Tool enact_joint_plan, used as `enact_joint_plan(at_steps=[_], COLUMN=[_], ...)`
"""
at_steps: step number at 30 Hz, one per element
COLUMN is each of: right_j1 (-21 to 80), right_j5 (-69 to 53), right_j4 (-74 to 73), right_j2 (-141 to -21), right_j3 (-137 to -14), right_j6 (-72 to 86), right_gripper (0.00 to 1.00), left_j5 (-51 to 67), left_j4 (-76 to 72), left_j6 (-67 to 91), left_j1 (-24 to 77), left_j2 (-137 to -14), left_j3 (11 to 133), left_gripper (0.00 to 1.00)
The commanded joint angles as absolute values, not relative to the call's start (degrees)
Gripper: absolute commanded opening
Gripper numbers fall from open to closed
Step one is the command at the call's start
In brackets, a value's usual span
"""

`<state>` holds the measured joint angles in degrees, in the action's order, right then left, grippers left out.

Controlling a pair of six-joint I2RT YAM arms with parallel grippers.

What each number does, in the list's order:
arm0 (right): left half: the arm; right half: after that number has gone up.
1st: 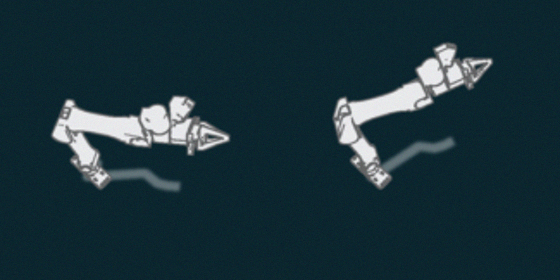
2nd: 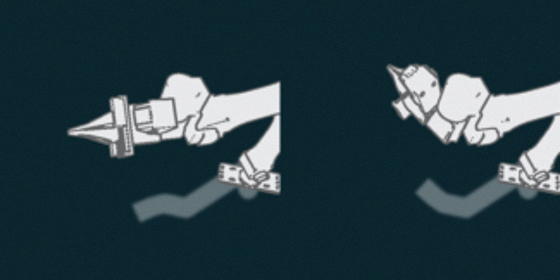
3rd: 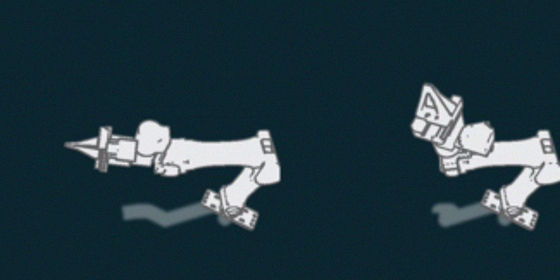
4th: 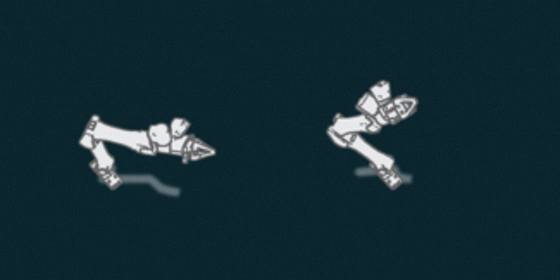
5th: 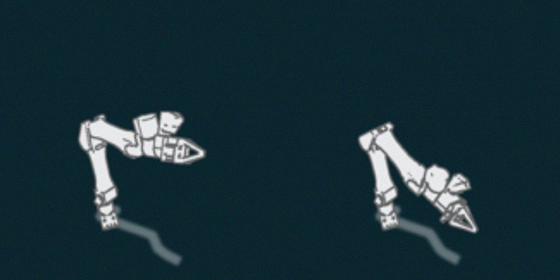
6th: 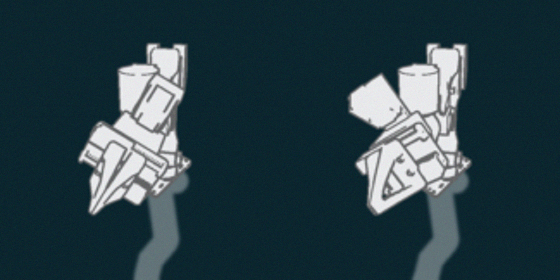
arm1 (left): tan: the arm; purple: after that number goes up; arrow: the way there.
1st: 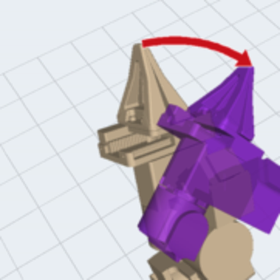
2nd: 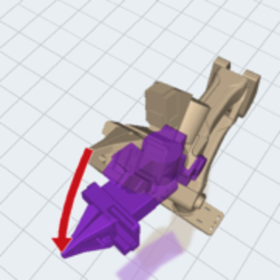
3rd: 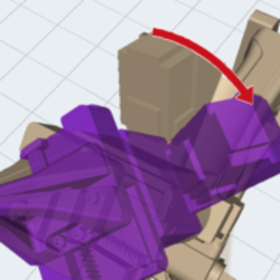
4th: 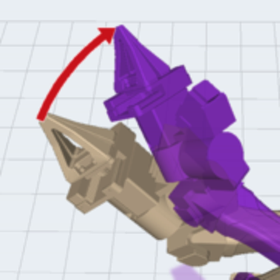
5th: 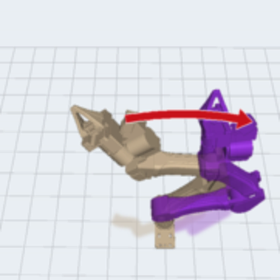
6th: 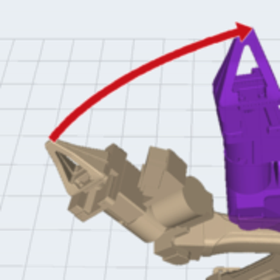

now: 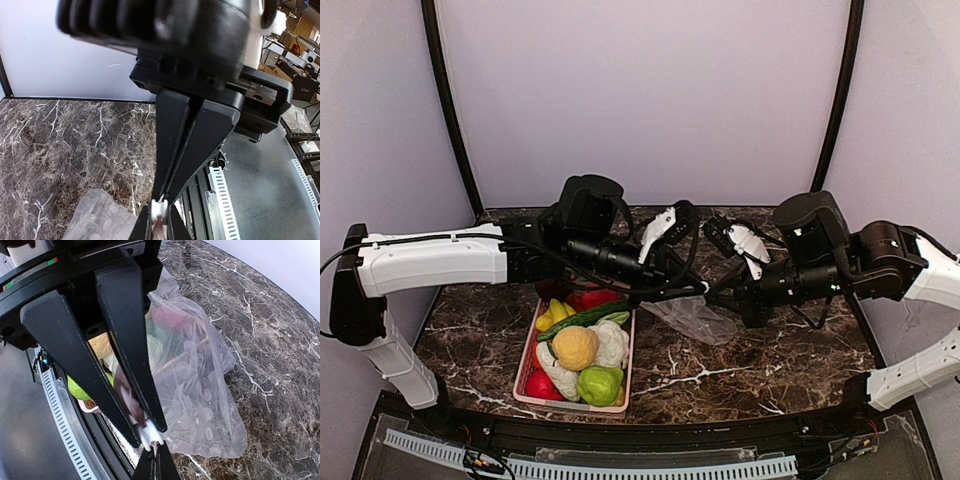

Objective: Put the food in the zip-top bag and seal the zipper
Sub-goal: Pass from the right arm to the left

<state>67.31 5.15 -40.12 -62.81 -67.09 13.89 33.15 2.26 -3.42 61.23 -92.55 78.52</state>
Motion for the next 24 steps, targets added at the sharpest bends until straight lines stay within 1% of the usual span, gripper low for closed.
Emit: enact_joint_plan(at_steps=[1,10,17,24], right_j1=[67.4,67.4,67.0,65.4], right_j5=[10.1,13.8,17.2,19.2], right_j4=[-35.1,-34.8,-36.2,-37.4], right_j2=[-63.4,-63.0,-64.1,-63.9], right_j3=[-66.6,-66.3,-66.4,-66.5], right_j6=[16.2,18.4,20.2,22.3], right_gripper=[0.00,0.00,0.00,0.00], left_j5=[34.6,33.2,28.6,28.2], left_j4=[4.6,4.8,6.0,6.6], left_j6=[-3.6,-3.7,-4.2,-4.5], left_j1=[61.7,61.7,61.7,61.7], left_j2=[-92.7,-92.2,-91.7,-91.4], left_j3=[79.1,78.7,78.5,78.3], left_gripper=[0.01,0.01,0.01,0.01])
